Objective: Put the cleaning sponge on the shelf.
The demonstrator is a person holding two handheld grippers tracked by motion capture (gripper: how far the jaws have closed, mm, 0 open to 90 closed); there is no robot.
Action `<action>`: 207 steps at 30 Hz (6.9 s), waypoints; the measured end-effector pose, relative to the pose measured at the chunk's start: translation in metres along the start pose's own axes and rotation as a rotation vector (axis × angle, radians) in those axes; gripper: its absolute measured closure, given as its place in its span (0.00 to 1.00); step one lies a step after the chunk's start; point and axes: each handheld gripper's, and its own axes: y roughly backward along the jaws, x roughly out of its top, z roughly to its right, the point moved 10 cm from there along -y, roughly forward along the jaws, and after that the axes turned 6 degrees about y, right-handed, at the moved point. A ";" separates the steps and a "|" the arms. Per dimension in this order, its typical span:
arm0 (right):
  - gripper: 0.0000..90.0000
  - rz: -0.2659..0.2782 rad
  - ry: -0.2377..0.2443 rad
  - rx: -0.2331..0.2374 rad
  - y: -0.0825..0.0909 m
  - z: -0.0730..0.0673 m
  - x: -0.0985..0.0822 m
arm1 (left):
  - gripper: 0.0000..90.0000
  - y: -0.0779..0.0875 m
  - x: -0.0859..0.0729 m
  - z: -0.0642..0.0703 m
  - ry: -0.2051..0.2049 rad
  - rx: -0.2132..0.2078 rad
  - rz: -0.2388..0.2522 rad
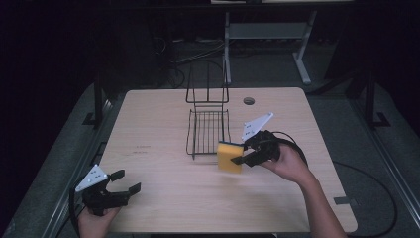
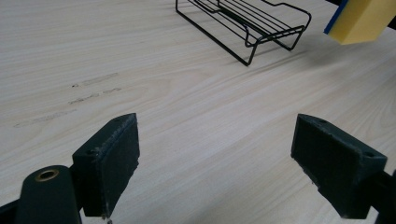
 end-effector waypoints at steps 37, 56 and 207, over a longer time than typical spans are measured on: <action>0.62 0.020 0.030 0.007 -0.021 0.036 0.031 | 0.16 -0.001 0.001 0.002 -0.004 -0.009 0.001; 0.62 0.033 0.037 -0.021 -0.035 0.065 0.040 | 0.16 -0.002 0.001 0.004 -0.005 -0.017 -0.001; 0.26 0.033 -0.227 -0.105 0.002 0.054 -0.073 | 0.16 -0.012 0.000 0.010 -0.018 -0.028 -0.025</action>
